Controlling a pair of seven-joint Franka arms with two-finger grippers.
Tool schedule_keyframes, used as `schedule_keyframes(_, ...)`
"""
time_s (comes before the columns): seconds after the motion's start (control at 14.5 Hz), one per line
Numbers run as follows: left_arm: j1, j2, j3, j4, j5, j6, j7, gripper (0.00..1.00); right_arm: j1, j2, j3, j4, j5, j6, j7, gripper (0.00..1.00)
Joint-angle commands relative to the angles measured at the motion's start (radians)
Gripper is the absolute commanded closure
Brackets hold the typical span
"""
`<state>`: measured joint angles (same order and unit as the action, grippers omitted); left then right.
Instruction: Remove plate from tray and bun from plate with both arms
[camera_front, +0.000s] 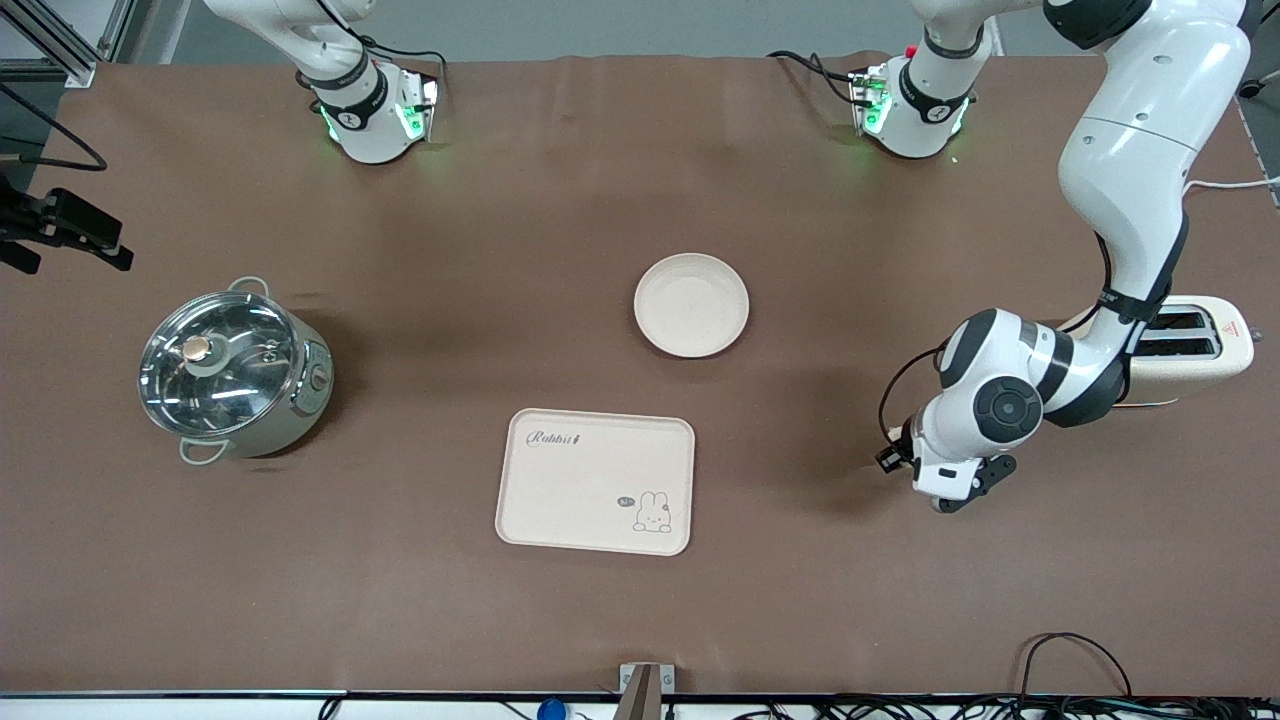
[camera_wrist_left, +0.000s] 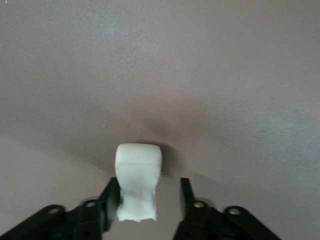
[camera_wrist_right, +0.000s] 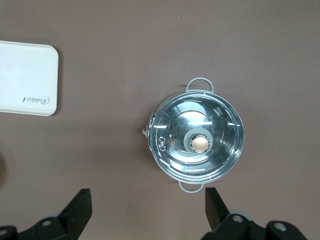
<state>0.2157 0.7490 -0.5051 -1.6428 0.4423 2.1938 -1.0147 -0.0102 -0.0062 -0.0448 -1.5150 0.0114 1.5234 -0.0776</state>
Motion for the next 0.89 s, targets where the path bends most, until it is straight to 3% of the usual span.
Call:
schedule_keyframes(0.0, 0.001, -0.034, -0.012, 0.006, 0.018, -0.015, 0.001, 0.00, -0.014, -0.008, 0.013, -0.007, -0.014, 0.000, -0.014, 0.00)
schedule_keyframes(0.28, 0.004, -0.153, -0.043, 0.001, 0.013, -0.035, 0.046, 0.00, -0.016, -0.008, 0.013, -0.008, -0.008, -0.002, -0.014, 0.00)
schedule_keyframes(0.62, 0.005, -0.371, -0.063, 0.035, -0.010, -0.218, 0.275, 0.00, -0.016, -0.008, 0.013, -0.008, -0.007, 0.000, -0.014, 0.00)
schedule_keyframes(0.83, 0.048, -0.450, -0.064, 0.134, -0.170, -0.360, 0.467, 0.00, -0.014, -0.008, 0.013, -0.007, -0.007, 0.004, -0.014, 0.00)
